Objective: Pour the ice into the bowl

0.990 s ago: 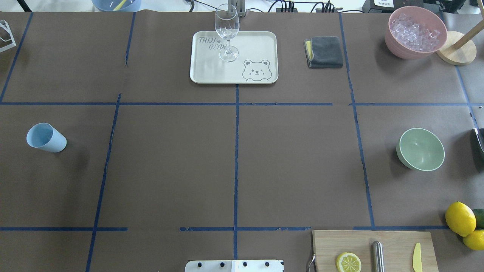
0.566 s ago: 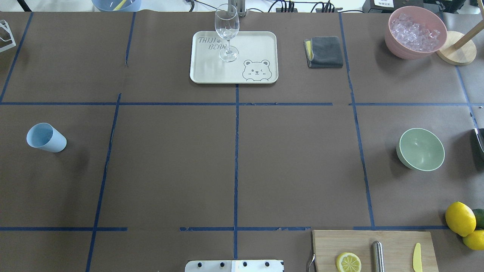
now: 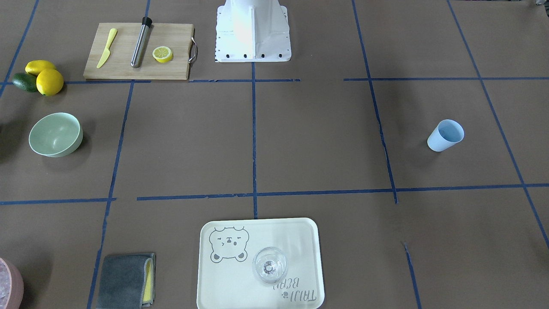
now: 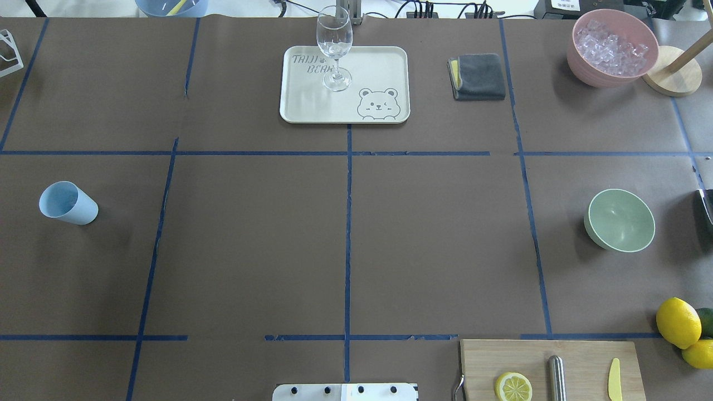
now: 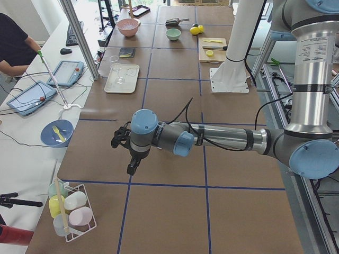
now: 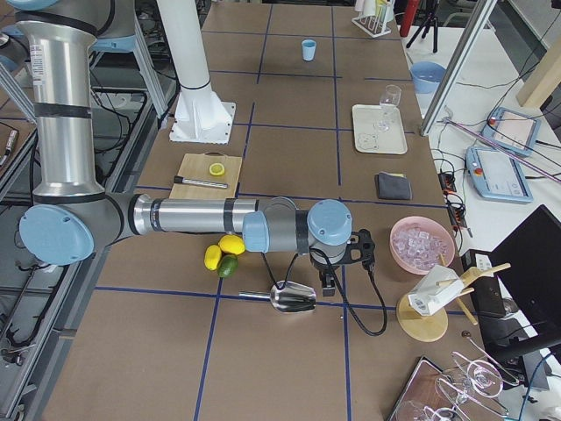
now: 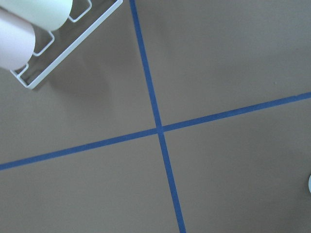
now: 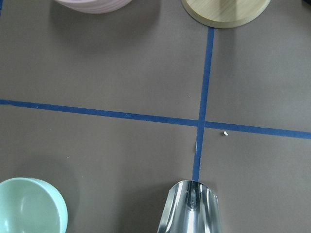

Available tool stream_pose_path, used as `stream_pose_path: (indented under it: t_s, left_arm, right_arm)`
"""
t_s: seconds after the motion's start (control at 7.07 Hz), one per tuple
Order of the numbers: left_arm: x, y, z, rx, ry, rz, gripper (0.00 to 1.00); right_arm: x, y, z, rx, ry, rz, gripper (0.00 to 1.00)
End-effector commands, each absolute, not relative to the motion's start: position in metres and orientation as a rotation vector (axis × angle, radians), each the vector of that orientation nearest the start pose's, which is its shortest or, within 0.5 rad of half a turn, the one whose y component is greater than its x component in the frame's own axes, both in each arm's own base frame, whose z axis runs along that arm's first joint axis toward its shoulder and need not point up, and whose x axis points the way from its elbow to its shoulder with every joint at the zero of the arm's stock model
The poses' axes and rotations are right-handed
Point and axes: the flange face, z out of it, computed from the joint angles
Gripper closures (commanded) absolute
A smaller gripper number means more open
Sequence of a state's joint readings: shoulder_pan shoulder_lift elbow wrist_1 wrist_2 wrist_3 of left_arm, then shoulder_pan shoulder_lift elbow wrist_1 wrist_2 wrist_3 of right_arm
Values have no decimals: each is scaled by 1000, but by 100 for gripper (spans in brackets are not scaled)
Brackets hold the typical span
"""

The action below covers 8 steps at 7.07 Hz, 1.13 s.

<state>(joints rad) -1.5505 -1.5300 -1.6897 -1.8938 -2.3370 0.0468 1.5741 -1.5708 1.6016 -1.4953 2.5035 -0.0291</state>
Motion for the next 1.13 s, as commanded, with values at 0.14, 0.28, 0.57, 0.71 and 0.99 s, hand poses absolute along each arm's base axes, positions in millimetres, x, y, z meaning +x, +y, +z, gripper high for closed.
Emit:
stream_pose_path:
  t_s: [0.14, 0.28, 0.57, 0.71, 0.99]
  left_arm:
    - [-38, -472, 545, 503, 787, 155, 0]
    - [-18, -462, 537, 524, 797, 114, 0]
    - [40, -418, 543, 580, 816, 29, 0]
    - [72, -410, 542, 577, 839, -11, 0]
    - [103, -403, 525, 546, 894, -37, 0]
  right_arm:
    - [-22, -497, 603, 128, -964, 73, 0]
    - [-56, -482, 605, 164, -957, 117, 0]
    - [-101, -464, 598, 163, -1002, 147, 0]
    - [-117, -460, 591, 134, -1015, 154, 0]
    - [-151, -413, 592, 118, -952, 118, 0]
